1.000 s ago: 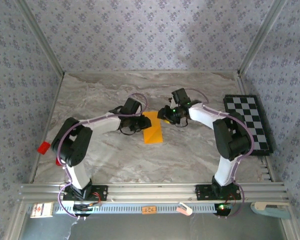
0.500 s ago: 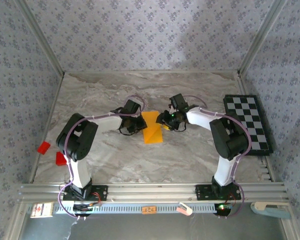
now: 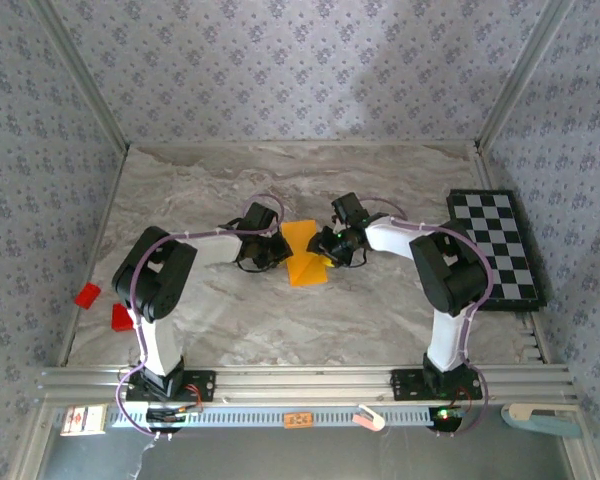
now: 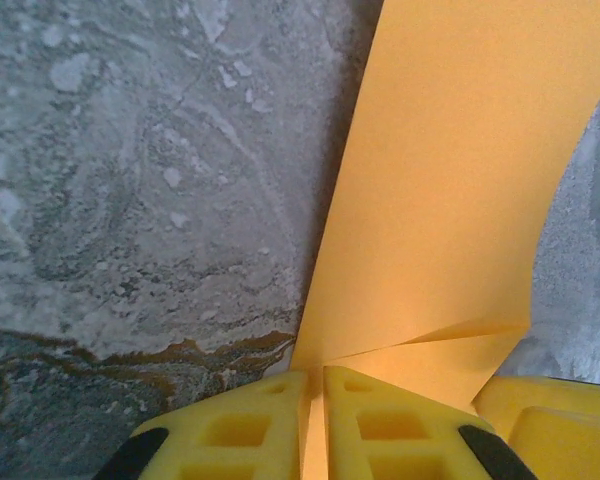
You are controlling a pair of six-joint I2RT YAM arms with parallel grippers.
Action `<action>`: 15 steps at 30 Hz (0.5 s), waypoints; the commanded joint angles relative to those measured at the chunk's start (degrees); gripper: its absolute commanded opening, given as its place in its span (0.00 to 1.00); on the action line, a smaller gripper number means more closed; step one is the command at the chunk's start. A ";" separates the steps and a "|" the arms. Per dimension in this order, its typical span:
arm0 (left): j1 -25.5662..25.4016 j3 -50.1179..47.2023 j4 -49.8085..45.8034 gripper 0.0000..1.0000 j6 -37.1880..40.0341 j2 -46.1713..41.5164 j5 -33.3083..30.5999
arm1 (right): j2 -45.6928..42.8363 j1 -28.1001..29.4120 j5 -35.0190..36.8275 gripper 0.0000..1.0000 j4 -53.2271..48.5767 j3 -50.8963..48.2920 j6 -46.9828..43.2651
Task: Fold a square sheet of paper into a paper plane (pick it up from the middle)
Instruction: Fold the triangle a second time at the center of the table.
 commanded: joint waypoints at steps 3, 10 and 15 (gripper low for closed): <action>0.21 -1.63 -3.01 0.14 -0.55 0.81 -1.28 | 1.99 0.56 -1.94 0.42 1.03 1.77 1.23; 0.29 -1.63 -2.77 0.13 -0.50 0.98 -0.91 | 2.61 0.55 -3.86 0.36 3.46 1.24 2.31; 0.30 -1.72 -2.80 0.13 -0.46 0.79 -0.85 | 2.43 0.56 -4.52 0.31 5.74 0.38 2.63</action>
